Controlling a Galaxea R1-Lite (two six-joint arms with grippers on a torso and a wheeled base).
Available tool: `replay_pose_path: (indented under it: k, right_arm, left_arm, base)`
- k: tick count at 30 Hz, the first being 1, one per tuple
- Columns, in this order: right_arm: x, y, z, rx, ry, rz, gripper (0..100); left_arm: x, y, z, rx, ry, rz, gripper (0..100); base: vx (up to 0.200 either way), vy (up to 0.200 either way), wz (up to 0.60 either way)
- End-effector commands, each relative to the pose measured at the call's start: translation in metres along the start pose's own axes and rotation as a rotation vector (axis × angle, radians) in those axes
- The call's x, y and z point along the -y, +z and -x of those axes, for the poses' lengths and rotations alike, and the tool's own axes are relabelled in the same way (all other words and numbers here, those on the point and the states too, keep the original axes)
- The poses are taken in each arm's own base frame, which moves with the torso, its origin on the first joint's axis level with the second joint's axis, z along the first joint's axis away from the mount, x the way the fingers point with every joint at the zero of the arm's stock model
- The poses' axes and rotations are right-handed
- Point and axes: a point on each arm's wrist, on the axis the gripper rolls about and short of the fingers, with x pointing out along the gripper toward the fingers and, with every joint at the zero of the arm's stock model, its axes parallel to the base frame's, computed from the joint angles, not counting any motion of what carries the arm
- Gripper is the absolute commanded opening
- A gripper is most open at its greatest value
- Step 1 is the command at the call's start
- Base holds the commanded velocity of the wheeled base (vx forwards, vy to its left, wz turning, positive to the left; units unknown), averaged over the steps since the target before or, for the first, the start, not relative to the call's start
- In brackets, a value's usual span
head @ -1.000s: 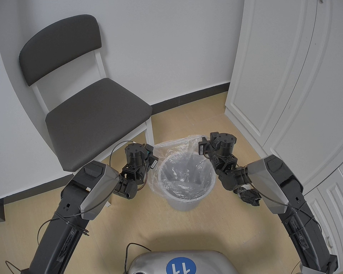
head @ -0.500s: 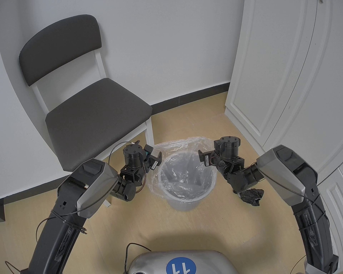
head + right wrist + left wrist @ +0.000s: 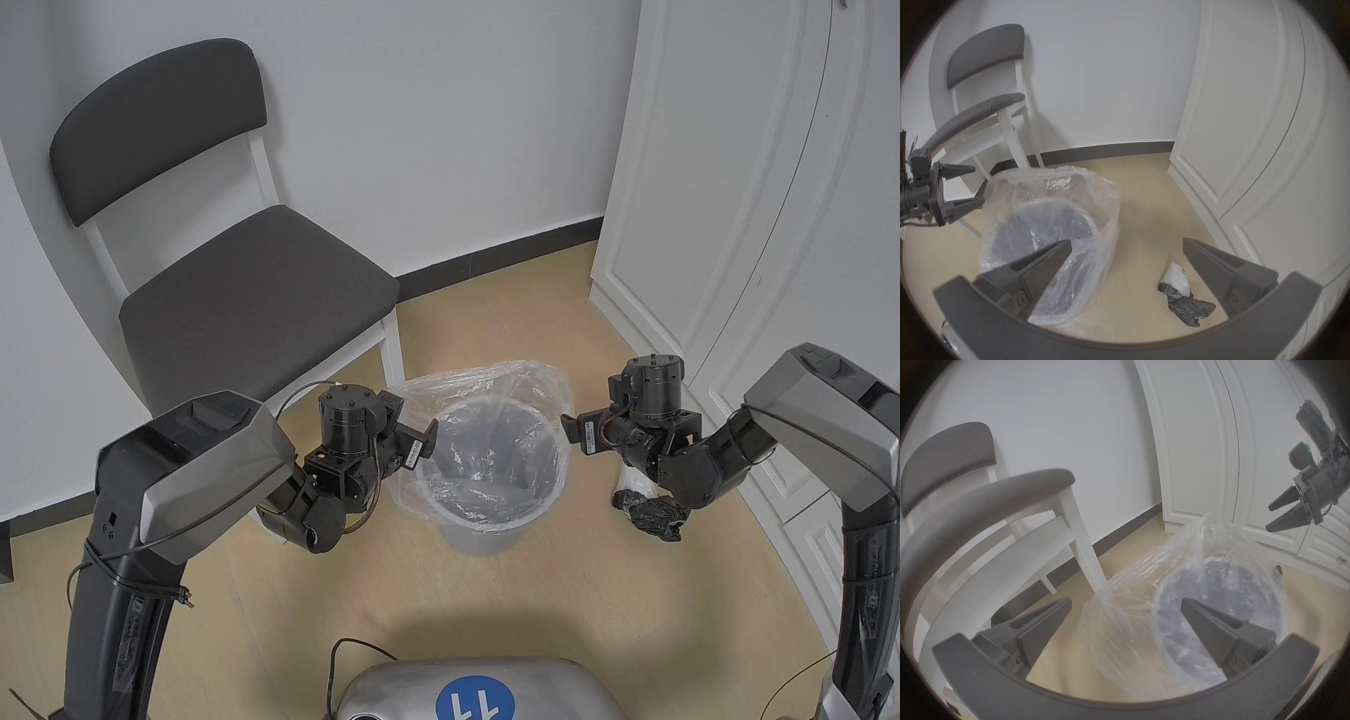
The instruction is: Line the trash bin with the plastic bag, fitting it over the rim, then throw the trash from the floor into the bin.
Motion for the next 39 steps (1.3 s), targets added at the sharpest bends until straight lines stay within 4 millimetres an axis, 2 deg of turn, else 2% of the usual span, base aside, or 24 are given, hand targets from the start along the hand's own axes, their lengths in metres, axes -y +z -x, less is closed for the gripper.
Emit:
replay_pose_path:
  k: [1,2,3,5,10,12,14,18,20,22,25,30,31,33,39]
  right_arm:
    - [0.016,0.024,0.043,0.029,-0.007,-0.042,100]
    - [0.016,0.024,0.043,0.029,-0.007,-0.042,100]
    - [0.019,0.025,0.052,0.025,-0.007,-0.041,100]
    - [0.02,0.025,0.059,0.023,-0.016,-0.036,100]
    - [0.022,0.035,0.068,0.053,-0.068,-0.052,100]
    - [0.022,0.037,0.069,0.065,-0.089,-0.056,100]
    - [0.024,0.043,0.07,0.115,-0.162,-0.059,100]
    - [0.034,0.045,0.077,0.131,-0.197,-0.008,100]
    - [0.036,0.044,0.088,0.146,-0.191,-0.008,100]
    - [0.039,0.043,0.101,0.164,-0.181,-0.013,100]
    - [0.044,0.037,0.108,0.156,-0.176,-0.025,100]
    - [0.058,0.033,0.099,0.128,-0.187,-0.042,100]
    - [0.058,0.032,0.084,0.1,-0.176,-0.041,100]
    - [0.054,0.031,0.067,0.072,-0.173,-0.065,100]
    - [0.038,0.036,0.017,0.03,-0.111,-0.096,100]
  left_arm:
    - [0.004,0.04,0.05,0.012,-0.035,0.031,100]
    - [0.004,0.04,0.05,0.012,-0.035,0.031,100]
    - [0.006,0.045,0.063,0.012,-0.056,0.033,100]
    - [0.007,0.054,0.073,0.032,-0.062,0.053,100]
    - [0.007,0.066,0.088,0.025,-0.063,0.055,100]
    - [0.008,0.067,0.091,0.007,-0.06,0.048,100]
    - [0.009,0.075,0.09,0.023,-0.035,0.051,100]
    - [0.006,0.092,0.088,0.09,-0.016,0.067,100]
    - [0.004,0.093,0.095,0.077,-0.01,0.062,100]
    - [0.002,0.085,0.109,0.014,-0.023,0.044,100]
    - [0.008,0.074,0.115,-0.043,-0.05,0.043,100]
    - [0.012,0.047,0.103,-0.136,-0.054,0.033,100]
    - [0.015,0.033,0.092,-0.165,-0.05,0.029,100]
    - [0.015,0.028,0.079,-0.167,-0.037,0.036,100]
    - [0.011,0.023,0.048,-0.173,-0.008,0.055,100]
  base:
    - [0.0,0.0,0.0]
    - [0.0,0.0,0.0]
    - [0.0,0.0,0.0]
    - [0.0,0.0,0.0]
    - [0.0,0.0,0.0]
    - [0.0,0.0,0.0]
    - [0.0,0.0,0.0]
    - [0.0,0.0,0.0]
    - [0.0,0.0,0.0]
    - [0.0,0.0,0.0]
    - [0.0,0.0,0.0]
    - [0.0,0.0,0.0]
    - [0.0,0.0,0.0]
    - [0.0,0.0,0.0]
    - [0.0,0.0,0.0]
